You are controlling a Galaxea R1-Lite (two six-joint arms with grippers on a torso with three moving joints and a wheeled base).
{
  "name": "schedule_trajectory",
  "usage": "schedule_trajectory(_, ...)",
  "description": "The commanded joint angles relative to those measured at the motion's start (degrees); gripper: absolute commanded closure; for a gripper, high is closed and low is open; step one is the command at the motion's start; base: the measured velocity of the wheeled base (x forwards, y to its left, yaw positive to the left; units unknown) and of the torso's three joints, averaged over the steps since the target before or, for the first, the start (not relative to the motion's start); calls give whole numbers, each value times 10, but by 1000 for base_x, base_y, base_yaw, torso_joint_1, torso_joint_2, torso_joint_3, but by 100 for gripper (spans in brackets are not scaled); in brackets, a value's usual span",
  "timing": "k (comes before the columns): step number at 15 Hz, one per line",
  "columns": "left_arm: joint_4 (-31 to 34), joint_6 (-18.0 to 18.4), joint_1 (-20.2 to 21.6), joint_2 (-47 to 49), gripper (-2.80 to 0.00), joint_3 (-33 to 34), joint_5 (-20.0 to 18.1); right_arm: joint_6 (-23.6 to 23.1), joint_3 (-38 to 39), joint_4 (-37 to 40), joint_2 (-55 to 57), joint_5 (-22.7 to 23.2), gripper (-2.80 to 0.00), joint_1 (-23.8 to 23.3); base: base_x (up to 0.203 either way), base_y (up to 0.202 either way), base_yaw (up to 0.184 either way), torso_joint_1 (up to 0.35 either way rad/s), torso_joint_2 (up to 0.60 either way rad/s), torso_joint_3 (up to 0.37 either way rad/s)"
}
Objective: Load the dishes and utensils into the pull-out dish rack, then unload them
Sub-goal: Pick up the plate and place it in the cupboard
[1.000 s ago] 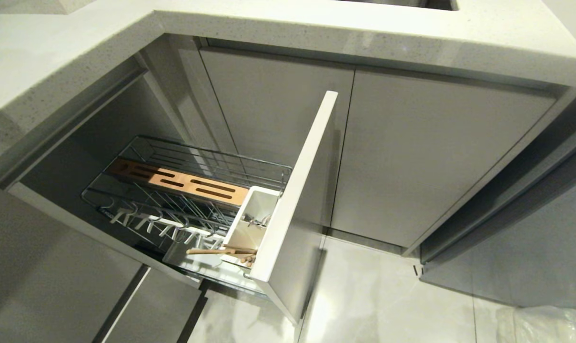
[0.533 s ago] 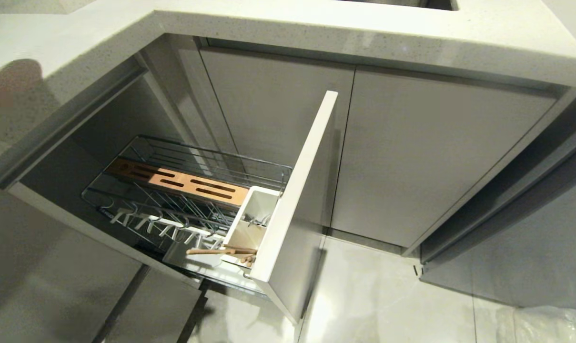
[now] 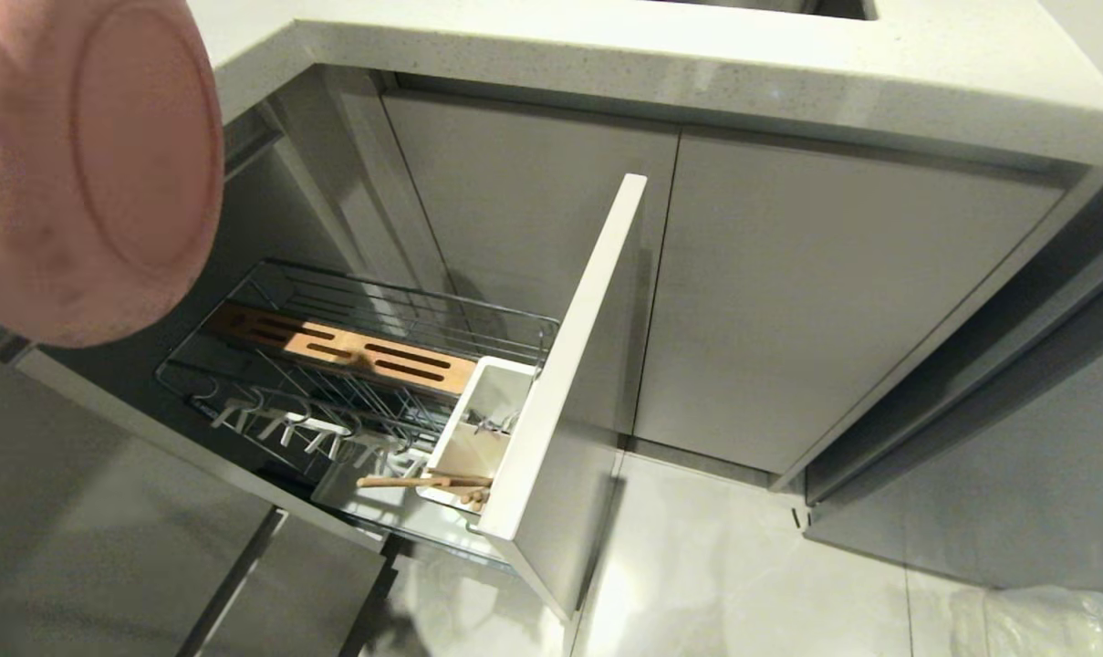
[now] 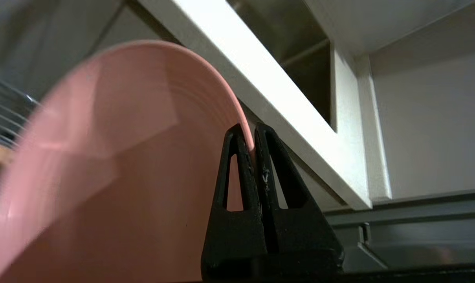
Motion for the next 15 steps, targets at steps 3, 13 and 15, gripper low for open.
schedule_trajectory(3,0,-18,-18,2,0,40,3,0,0,0,0,0,0,0,0,0,0,0,0,0)
schedule_trajectory(13,-77,-202,68,52,0,171,56,0,0,0,0,0,0,0,0,0,0,0,0,0)
schedule_trajectory(15,-98,-232,87,59,0,187,61,0,0,0,0,0,0,0,0,0,0,0,0,0)
